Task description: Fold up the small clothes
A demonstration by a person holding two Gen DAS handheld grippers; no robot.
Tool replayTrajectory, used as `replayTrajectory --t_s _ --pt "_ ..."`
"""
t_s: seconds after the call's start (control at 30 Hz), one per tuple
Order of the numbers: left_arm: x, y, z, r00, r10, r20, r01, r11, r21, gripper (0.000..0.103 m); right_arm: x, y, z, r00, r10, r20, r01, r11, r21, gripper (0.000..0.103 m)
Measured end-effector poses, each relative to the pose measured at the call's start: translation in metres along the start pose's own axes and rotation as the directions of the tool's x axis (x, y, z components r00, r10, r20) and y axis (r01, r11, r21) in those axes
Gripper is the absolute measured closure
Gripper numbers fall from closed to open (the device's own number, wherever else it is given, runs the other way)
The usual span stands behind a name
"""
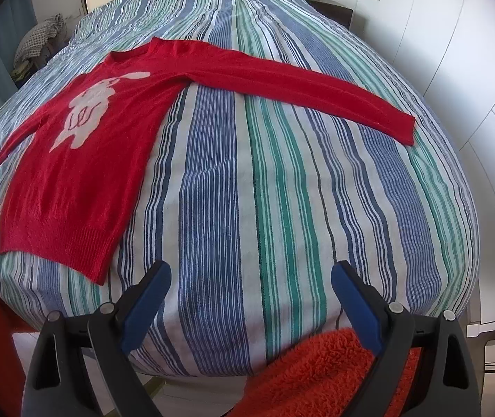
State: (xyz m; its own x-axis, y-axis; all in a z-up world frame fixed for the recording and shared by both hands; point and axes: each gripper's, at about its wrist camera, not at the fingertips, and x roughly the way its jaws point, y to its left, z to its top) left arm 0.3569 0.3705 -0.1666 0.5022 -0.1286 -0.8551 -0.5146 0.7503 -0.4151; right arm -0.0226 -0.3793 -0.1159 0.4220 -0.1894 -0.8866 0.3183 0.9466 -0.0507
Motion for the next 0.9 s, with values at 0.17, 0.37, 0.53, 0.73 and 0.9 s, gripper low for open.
replayTrajectory --t_s 0.17,0.37,0.53,0.73,0.9 --pt "0.027 -0.041 -0.009 0.972 0.236 0.011 -0.232 0.947 0.222 0.097 0.002 0.003 0.000 1.000 -0.017 -0.008 0.017 1.000 -0.014 0.011" --pt "0.021 -0.038 -0.001 0.896 0.428 0.114 -0.442 0.881 0.167 0.102 0.002 0.004 0.001 1.000 -0.027 -0.009 0.027 0.999 -0.020 0.010" --pt "0.030 -0.043 -0.003 0.867 0.480 0.132 -0.498 0.837 0.228 0.103 0.002 0.003 0.001 0.999 -0.031 -0.009 0.031 0.999 -0.014 0.011" --pt "0.015 -0.053 -0.020 0.858 0.487 0.167 -0.514 0.811 0.278 0.092 0.001 0.002 0.001 1.000 -0.018 -0.003 0.018 1.000 -0.015 0.011" --pt "-0.053 -0.071 -0.071 0.864 0.413 0.286 -0.496 0.795 0.350 0.037 -0.015 -0.002 0.011 0.999 -0.013 0.047 0.011 1.000 0.024 0.011"
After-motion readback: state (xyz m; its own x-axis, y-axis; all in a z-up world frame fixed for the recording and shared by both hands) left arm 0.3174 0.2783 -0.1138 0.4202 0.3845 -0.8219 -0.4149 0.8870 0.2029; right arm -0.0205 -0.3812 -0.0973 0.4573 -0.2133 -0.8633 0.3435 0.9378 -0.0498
